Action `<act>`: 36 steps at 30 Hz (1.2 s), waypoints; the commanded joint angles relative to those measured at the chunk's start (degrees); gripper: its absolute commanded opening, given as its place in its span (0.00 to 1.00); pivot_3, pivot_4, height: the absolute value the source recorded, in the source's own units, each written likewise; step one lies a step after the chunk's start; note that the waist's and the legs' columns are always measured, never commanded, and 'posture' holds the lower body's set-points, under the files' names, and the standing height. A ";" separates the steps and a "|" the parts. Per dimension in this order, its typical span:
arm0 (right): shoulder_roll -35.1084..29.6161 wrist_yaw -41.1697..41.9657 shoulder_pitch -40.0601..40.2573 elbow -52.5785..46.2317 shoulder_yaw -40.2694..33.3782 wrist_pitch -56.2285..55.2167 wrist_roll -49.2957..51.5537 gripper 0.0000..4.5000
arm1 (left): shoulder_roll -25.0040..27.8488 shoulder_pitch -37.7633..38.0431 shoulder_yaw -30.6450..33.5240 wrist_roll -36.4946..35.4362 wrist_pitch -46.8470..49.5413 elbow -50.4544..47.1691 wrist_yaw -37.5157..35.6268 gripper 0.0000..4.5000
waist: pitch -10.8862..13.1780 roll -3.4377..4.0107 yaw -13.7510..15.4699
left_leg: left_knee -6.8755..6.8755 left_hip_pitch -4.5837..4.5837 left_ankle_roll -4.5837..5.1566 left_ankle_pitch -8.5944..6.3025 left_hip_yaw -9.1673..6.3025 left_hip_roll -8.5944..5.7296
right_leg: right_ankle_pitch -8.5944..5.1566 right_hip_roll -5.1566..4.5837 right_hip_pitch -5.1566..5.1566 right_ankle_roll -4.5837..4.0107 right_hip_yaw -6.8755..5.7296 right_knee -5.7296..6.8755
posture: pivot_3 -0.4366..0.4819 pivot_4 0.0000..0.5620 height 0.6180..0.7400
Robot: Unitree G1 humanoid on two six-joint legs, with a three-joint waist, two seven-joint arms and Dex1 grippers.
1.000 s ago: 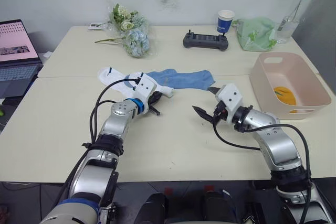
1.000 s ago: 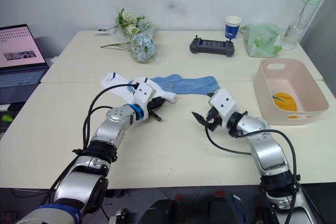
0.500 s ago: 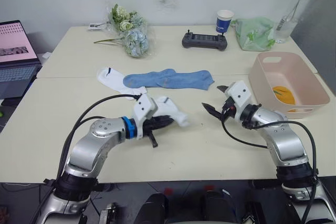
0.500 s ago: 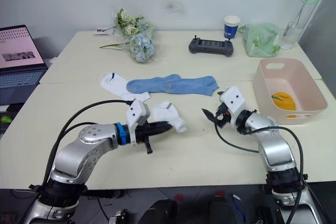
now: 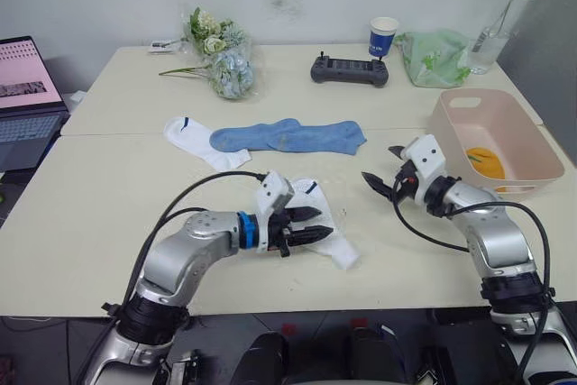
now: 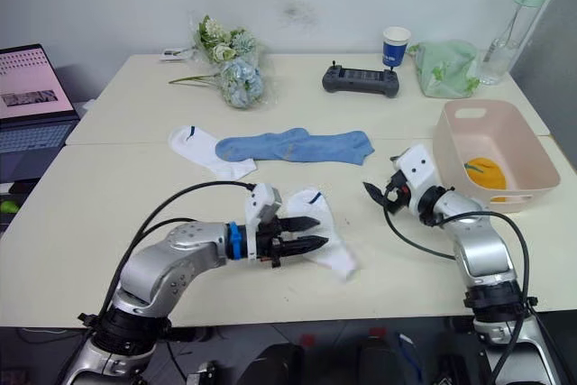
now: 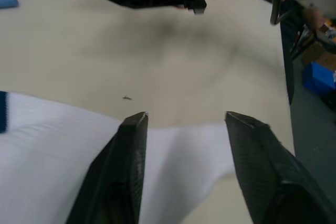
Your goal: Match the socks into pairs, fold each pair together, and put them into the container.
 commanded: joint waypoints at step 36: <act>-5.24 12.56 9.12 -21.58 5.36 31.11 27.15 0.01 | -4.34 -14.84 1.80 19.70 -26.65 37.31 -4.16 0.00 | 0.02 -0.05 0.64 | 0.06 -0.03 0.01 0.00 -0.09 -0.04 | 0.00 -0.03 0.06 0.01 -0.14 -0.03 | 0.48 0.27 1.00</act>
